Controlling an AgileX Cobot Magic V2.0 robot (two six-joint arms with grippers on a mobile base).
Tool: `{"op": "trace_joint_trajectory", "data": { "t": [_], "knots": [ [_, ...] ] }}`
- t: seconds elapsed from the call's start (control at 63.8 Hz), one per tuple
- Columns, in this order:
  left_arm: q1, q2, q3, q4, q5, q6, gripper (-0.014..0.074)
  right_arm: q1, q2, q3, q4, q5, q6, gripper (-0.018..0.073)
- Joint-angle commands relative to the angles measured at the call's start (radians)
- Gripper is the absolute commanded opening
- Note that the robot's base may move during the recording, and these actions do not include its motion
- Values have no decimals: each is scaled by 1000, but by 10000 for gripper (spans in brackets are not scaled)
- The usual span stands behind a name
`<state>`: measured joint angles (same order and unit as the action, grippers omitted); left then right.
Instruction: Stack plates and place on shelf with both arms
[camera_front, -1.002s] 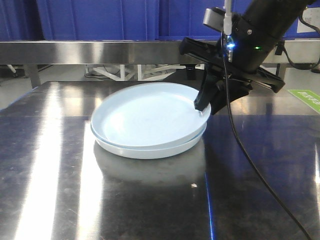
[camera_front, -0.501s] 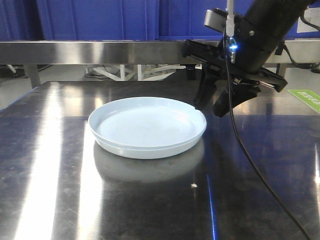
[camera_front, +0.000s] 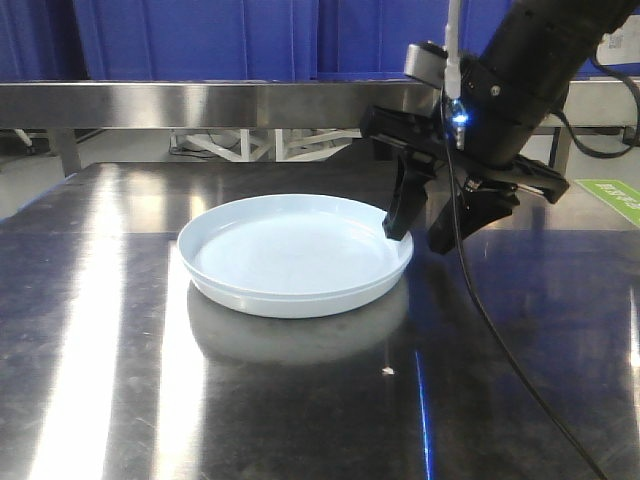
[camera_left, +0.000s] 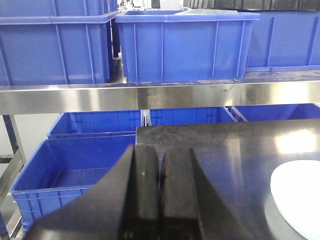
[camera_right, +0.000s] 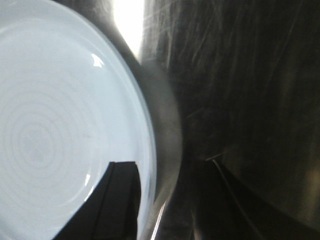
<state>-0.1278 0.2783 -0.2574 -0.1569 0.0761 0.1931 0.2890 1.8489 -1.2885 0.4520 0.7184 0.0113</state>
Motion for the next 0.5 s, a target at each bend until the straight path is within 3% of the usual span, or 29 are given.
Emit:
{"op": "trace_joint_trajectory", "data": {
  "t": [0.0, 0.486],
  "knots": [
    [1, 7, -28, -1, -92, -3, 80, 10, -42, -28, 14, -33, -3, 374],
    [1, 7, -28, -1, -92, -3, 80, 32, -24, -28, 75, -59, -2, 357]
  ]
}}
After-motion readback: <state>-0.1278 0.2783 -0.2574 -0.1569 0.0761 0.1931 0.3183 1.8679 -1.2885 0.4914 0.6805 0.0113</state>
